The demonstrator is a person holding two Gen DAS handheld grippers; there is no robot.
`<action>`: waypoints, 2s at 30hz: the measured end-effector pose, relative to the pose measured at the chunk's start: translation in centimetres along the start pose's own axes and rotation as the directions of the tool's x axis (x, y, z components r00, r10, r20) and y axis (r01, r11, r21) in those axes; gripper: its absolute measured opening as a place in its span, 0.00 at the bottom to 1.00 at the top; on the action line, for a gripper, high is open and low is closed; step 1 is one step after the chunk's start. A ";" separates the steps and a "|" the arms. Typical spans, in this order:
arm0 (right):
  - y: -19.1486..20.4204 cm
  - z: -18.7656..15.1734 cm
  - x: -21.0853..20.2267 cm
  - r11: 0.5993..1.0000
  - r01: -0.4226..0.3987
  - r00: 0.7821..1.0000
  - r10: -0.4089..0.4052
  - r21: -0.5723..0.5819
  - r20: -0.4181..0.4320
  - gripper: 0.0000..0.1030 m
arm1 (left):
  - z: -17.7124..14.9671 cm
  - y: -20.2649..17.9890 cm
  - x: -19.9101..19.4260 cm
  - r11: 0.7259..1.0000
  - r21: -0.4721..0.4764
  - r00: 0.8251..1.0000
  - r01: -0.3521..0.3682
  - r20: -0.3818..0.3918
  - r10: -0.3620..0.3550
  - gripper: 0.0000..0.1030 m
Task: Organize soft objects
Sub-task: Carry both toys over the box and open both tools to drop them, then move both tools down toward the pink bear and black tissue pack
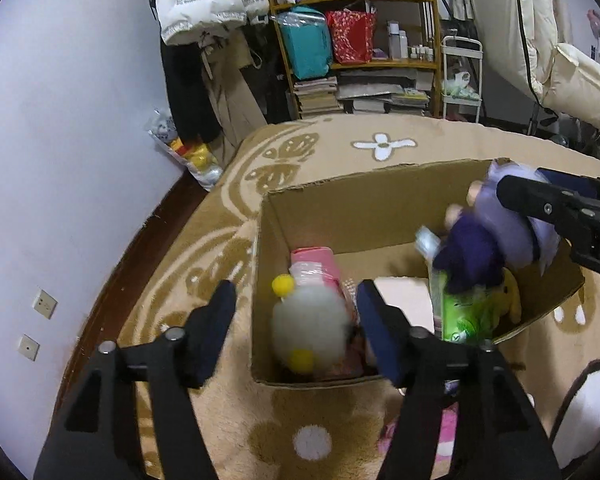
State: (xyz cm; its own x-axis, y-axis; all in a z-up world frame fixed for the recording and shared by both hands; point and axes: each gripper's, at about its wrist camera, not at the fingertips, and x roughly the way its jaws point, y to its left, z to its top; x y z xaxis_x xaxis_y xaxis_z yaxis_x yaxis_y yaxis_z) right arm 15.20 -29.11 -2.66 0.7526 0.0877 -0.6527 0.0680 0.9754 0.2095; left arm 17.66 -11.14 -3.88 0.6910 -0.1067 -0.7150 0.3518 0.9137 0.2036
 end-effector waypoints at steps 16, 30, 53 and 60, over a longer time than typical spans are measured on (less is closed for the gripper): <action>-0.8 0.8 -5.1 0.998 -0.031 1.000 0.030 0.063 0.006 1.00 | -0.5 -0.5 -5.1 1.000 0.014 0.999 0.015 0.034 -0.016 0.92; 0.5 -0.6 -9.3 1.000 -0.010 1.000 0.010 0.017 0.007 1.00 | -3.2 -1.3 -7.8 0.999 -0.028 0.999 0.038 0.001 -0.038 0.93; -3.5 -6.3 -5.4 0.989 -0.023 0.987 0.046 0.146 -0.153 1.00 | -5.0 -5.1 -4.3 0.995 -0.054 0.994 0.078 -0.078 -0.082 0.94; -3.9 -6.5 -4.2 0.988 -0.025 0.982 0.053 0.155 -0.179 1.00 | -4.7 -5.9 -3.9 0.988 -0.064 0.985 0.139 -0.091 -0.144 0.94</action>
State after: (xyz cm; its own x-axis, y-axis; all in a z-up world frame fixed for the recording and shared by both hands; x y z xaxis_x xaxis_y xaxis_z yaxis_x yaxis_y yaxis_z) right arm 7.50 -31.97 -5.51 0.6256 0.1743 -0.7604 0.1496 0.9298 0.3362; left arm 9.96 -14.22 -5.47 0.5723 -0.2013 -0.7949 0.4035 0.9130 0.0593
